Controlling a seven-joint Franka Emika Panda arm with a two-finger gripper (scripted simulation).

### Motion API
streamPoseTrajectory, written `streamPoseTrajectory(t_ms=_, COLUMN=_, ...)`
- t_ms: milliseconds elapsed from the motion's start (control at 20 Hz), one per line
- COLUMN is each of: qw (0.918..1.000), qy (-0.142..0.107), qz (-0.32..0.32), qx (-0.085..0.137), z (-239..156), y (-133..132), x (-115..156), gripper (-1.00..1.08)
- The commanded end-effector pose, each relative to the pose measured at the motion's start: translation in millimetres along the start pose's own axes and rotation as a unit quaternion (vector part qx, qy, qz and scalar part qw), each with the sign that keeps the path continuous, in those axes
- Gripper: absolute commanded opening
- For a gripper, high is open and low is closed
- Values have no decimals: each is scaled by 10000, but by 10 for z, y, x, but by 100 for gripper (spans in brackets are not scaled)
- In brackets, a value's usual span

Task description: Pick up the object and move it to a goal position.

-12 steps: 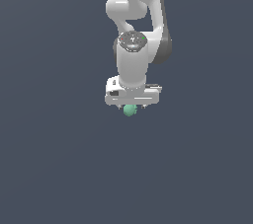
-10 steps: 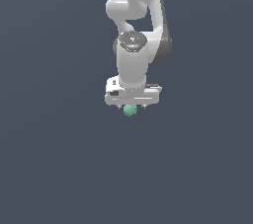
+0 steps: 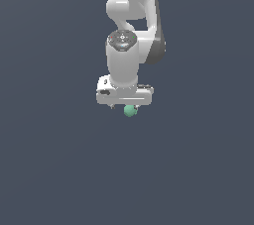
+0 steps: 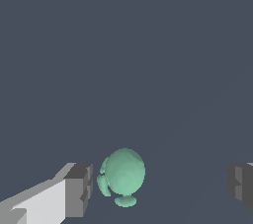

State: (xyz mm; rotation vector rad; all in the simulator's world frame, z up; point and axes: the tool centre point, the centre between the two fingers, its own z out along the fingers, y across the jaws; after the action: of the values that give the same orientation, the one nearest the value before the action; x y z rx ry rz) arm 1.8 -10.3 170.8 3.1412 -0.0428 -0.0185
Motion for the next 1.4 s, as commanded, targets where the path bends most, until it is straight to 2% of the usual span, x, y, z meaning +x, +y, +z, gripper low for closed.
streamPoseTrajectory(t_ms=0, qw=10000, qy=-3, qz=1, qx=0, z=4, y=-9, x=-3, gripper=100)
streamPoseTrajectory(t_ms=400, qw=9995, qy=2, qz=309, qx=7, z=93, y=-41, x=-63, gripper=100)
streamPoseTrajectory(t_ms=750, qw=9958, qy=10, qz=919, qx=18, z=265, y=-101, x=-191, gripper=100)
streamPoseTrajectory(t_ms=1000, qw=9880, qy=19, qz=1543, qx=25, z=431, y=-151, x=-331, gripper=100)
streamPoseTrajectory(t_ms=1350, qw=9710, qy=36, qz=2390, qx=26, z=643, y=-204, x=-536, gripper=100)
